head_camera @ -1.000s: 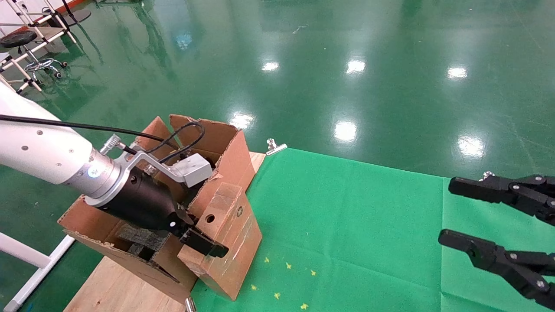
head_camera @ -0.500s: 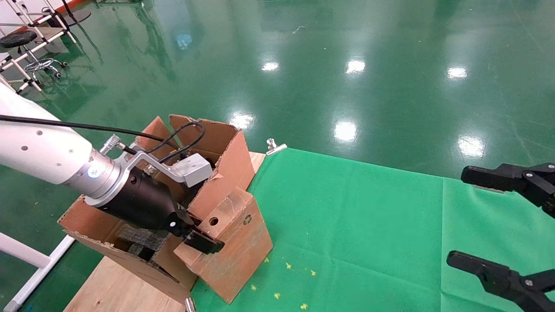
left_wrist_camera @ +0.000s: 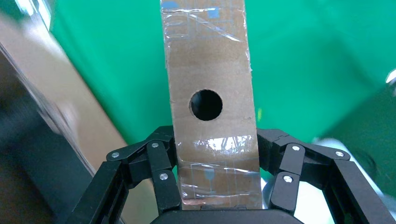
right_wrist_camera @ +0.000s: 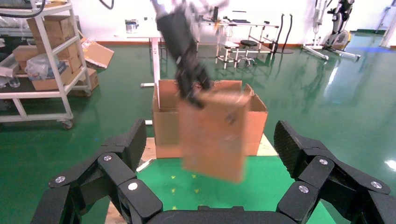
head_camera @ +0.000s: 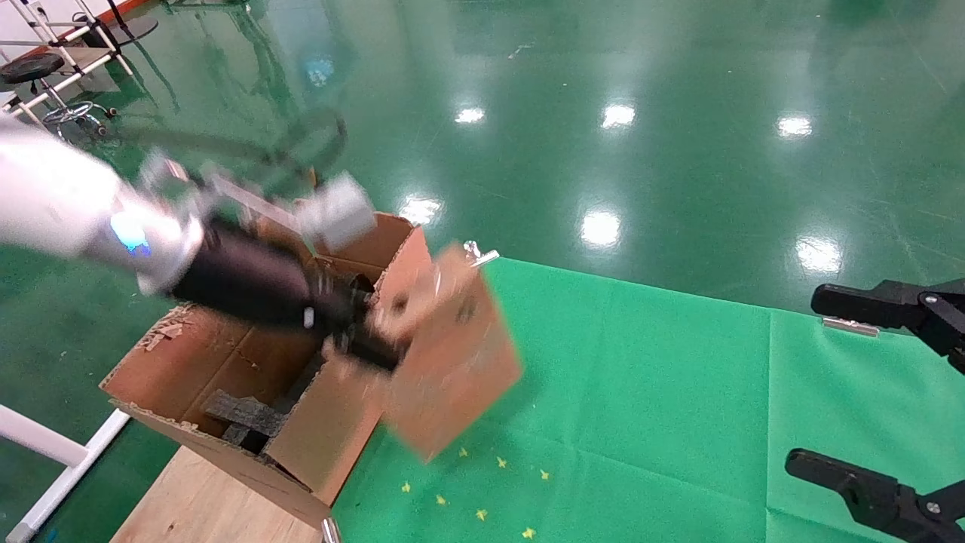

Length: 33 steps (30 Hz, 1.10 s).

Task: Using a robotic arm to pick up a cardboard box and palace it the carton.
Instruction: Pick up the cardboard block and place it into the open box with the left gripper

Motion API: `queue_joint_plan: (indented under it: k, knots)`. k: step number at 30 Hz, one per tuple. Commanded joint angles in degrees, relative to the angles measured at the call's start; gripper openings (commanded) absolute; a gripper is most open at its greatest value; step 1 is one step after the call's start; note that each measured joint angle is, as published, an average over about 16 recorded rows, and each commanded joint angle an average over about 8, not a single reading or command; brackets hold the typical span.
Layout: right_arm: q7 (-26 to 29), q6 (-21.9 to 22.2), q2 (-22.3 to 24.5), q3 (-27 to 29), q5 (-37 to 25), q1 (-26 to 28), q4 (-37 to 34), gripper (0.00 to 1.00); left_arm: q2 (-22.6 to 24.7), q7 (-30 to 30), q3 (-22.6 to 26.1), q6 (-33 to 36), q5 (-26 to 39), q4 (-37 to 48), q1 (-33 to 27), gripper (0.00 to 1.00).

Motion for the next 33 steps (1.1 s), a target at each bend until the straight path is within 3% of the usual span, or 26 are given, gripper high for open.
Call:
queue_joint_plan:
  k: [1, 8, 16, 26, 33]
  knots:
    - [0.0, 0.0, 0.0, 0.0, 0.0, 0.0, 0.0, 1.0, -0.25, 2.22, -1.71, -0.95, -1.35, 0.23, -1.96, 0.0]
    - [0.0, 0.0, 0.0, 0.0, 0.0, 0.0, 0.0, 1.0, -2.67, 7.57, -5.76, -0.32, 1.08, 4.29, -10.94, 0.0]
    - [0.0, 0.0, 0.0, 0.0, 0.0, 0.0, 0.0, 1.0, -7.98, 12.33, -5.24, 2.42, 8.44, 12.7, -15.49, 0.0]
    - [0.0, 0.0, 0.0, 0.0, 0.0, 0.0, 0.0, 1.0, -12.83, 17.46, -2.49, 0.59, 12.51, 20.6, -12.39, 0.0]
    - [0.0, 0.0, 0.0, -0.01, 0.0, 0.0, 0.0, 1.0, -13.81, 21.05, -1.28, -4.69, 11.15, 27.93, -7.01, 0.0]
